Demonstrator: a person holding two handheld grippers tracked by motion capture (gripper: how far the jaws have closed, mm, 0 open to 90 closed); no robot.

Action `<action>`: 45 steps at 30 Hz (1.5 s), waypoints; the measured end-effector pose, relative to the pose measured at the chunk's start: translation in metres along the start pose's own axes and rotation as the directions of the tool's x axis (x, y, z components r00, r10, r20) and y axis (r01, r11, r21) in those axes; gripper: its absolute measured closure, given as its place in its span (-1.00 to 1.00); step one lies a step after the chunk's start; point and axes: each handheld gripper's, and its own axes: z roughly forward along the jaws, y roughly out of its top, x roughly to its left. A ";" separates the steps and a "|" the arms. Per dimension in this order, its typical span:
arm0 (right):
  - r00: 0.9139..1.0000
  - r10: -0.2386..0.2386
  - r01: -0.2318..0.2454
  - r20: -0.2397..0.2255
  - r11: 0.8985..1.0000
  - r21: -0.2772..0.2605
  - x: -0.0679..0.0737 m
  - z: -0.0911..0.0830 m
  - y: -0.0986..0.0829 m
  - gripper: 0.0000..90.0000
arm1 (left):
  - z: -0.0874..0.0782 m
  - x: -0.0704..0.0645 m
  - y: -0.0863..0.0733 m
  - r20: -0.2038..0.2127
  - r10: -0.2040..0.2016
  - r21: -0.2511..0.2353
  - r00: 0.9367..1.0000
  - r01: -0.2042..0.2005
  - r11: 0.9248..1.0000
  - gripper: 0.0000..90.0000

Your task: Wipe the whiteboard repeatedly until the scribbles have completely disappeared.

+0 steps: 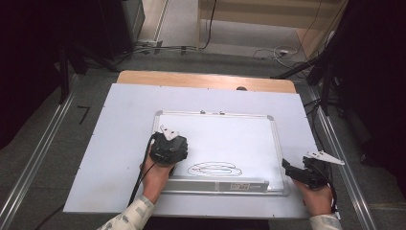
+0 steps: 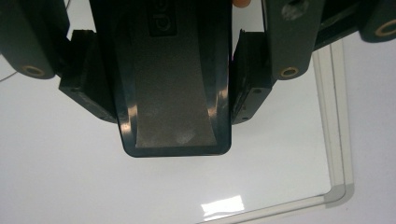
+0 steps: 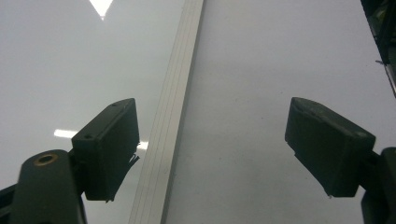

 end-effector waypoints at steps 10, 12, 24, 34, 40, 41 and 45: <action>1.000 -0.001 0.001 0.002 1.000 -0.001 0.000 0.000 0.000 -0.64 | 0.003 -0.006 0.018 0.002 0.058 -0.001 0.998 -0.058 0.998 -0.13; 1.000 0.001 -0.001 0.005 1.000 -0.001 0.000 0.000 0.000 -0.64 | 0.008 -0.010 0.023 0.016 0.066 0.007 0.998 -0.066 0.998 -0.14; 1.000 0.005 -0.005 0.002 1.000 -0.003 -0.001 -0.001 0.000 -0.64 | 0.022 -0.027 0.019 0.073 0.136 0.056 0.988 -0.140 0.989 -0.14; 1.000 0.005 -0.005 0.002 1.000 -0.001 0.000 -0.001 0.000 -0.64 | 0.033 -0.040 0.009 0.123 0.179 0.130 0.976 -0.195 0.972 -0.13; 1.000 -0.002 0.002 0.004 1.000 -0.001 0.000 -0.001 0.000 -0.64 | 0.030 -0.043 0.004 0.127 0.184 0.121 0.975 -0.199 0.972 -0.13; 1.000 -0.001 0.001 0.005 1.000 0.000 0.001 -0.001 0.000 -0.64 | 0.030 -0.043 0.004 0.127 0.183 0.117 0.975 -0.198 0.973 -0.12; 1.000 -0.001 0.001 0.005 1.000 0.001 0.001 -0.001 0.000 -0.64 | 0.030 -0.042 0.003 0.128 0.180 0.112 0.975 -0.194 0.975 -0.12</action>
